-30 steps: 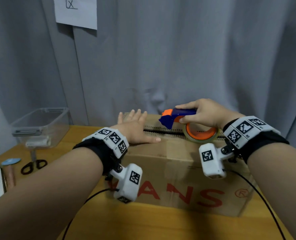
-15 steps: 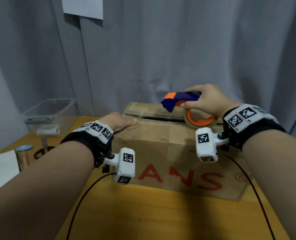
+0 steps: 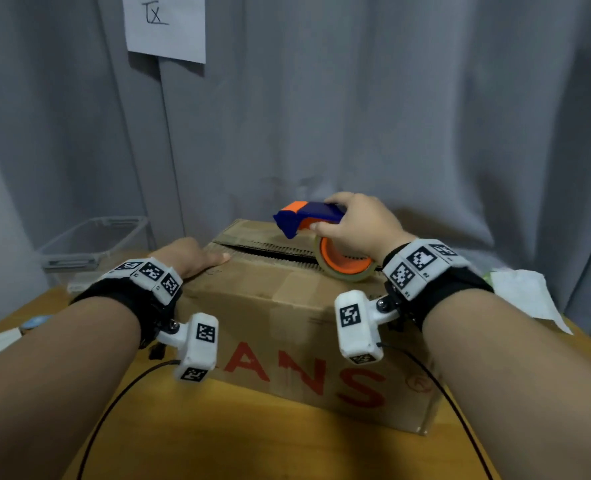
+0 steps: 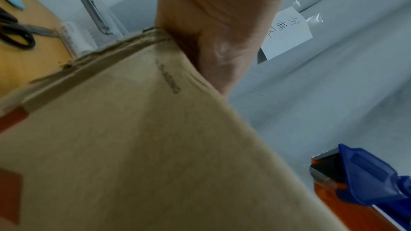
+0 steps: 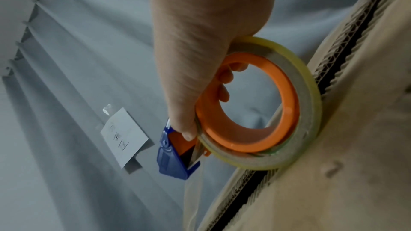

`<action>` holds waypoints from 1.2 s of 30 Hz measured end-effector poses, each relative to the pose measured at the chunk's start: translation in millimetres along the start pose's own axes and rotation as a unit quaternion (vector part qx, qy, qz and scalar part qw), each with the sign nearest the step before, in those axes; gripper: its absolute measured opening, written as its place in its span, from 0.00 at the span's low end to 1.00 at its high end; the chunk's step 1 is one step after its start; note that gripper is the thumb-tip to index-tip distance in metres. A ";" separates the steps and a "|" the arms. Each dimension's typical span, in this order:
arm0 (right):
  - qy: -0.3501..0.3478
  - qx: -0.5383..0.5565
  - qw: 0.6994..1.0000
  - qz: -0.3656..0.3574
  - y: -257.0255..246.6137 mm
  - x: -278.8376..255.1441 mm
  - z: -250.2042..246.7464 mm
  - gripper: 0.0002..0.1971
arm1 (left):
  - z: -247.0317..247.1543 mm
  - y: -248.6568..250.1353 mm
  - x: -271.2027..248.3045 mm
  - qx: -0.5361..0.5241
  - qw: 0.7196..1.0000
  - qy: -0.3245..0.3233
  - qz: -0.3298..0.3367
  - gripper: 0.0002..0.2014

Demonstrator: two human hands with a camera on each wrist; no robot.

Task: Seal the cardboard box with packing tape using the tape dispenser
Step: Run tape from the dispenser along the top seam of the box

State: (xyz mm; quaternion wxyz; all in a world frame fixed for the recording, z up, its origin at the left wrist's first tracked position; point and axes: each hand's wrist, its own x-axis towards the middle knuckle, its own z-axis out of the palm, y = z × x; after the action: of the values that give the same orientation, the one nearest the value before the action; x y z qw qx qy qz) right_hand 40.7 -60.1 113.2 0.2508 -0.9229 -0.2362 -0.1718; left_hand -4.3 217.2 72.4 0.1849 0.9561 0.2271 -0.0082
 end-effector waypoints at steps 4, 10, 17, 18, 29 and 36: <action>-0.055 -0.070 0.996 -0.022 -14.2 9.8 3.0 0.31 | 0.3 -0.6 1.8 0.039 0.996 0.065 0.052 0.32; -0.095 -0.195 0.972 -0.092 -31.7 13.4 -15.7 0.25 | 26.6 29.9 -15.3 0.081 0.968 0.112 0.208 0.45; -0.086 -0.250 0.957 -0.120 -41.6 11.4 -28.6 0.27 | 28.3 24.8 -3.1 0.047 0.982 0.047 0.176 0.49; -0.087 -0.246 0.958 -0.118 -38.9 10.2 -29.1 0.27 | 27.9 25.7 -4.3 0.058 0.982 0.044 0.173 0.49; -0.114 -0.212 0.967 -0.078 3.2 -8.0 -55.3 0.27 | 23.7 28.5 -7.1 0.089 0.984 0.017 0.151 0.48; -0.133 -0.213 0.968 -0.029 26.0 -21.0 -60.8 0.29 | 22.4 27.3 -5.9 0.106 0.982 0.002 0.154 0.48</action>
State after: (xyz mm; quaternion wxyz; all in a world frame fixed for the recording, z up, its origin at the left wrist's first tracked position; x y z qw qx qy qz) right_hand 24.8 -120.4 143.7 0.0097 -0.9623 -0.2523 -0.1010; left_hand 3.9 184.0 61.6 0.0813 0.9938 0.0755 -0.0013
